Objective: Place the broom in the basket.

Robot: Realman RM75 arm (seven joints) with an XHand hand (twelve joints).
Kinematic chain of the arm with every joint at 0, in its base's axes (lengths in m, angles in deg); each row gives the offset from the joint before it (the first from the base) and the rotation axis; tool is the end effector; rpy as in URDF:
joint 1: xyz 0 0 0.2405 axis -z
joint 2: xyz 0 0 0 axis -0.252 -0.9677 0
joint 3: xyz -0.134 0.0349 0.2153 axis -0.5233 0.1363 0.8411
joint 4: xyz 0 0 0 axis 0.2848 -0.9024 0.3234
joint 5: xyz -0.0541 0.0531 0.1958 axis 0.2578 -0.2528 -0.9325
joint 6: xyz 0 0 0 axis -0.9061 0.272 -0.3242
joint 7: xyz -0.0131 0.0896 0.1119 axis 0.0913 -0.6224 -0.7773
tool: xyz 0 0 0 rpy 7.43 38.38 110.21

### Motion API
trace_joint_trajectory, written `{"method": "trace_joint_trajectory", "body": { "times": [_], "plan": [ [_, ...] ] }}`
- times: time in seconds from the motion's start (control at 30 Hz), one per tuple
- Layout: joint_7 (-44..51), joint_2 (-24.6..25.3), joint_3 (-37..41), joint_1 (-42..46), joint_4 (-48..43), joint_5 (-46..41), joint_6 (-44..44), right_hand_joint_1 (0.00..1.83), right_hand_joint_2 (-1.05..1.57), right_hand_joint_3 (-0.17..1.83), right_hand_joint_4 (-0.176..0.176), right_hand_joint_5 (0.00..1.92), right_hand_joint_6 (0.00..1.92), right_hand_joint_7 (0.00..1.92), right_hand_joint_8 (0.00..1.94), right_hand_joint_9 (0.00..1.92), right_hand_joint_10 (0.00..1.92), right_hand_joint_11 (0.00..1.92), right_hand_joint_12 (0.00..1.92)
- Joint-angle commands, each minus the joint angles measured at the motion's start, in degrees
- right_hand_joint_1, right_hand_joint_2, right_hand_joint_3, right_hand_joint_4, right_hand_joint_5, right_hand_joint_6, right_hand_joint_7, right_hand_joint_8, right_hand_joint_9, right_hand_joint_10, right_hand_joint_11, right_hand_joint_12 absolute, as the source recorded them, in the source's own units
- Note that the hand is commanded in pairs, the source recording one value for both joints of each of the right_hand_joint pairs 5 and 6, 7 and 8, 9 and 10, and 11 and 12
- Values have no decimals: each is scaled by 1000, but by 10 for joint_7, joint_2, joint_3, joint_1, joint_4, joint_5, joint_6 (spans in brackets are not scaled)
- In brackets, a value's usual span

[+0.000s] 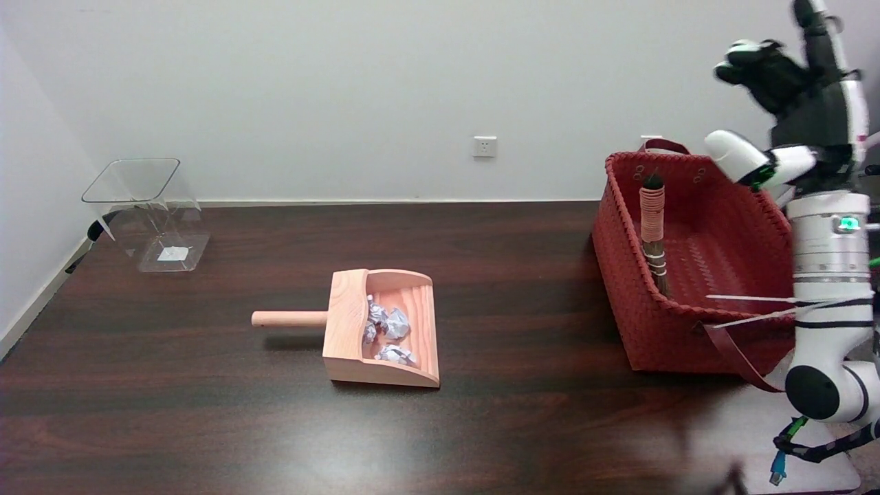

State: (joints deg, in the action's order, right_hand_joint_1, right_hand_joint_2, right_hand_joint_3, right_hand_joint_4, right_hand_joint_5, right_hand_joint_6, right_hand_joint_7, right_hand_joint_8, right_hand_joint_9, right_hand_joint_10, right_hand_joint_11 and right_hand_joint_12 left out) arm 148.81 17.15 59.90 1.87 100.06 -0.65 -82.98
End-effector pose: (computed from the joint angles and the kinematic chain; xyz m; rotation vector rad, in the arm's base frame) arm -0.1604 -0.2448 0.4827 1.4285 -0.3675 1.6393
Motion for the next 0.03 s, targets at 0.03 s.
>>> {"method": "trace_joint_trajectory", "body": {
  "times": [0.03],
  "plan": [
    [-1, 9, 14, 24, -52, -3, -175, 1210, -120, 1068, 0, 187, 187, 760, 760, 506, 506, 625, 625]
  ]
}}
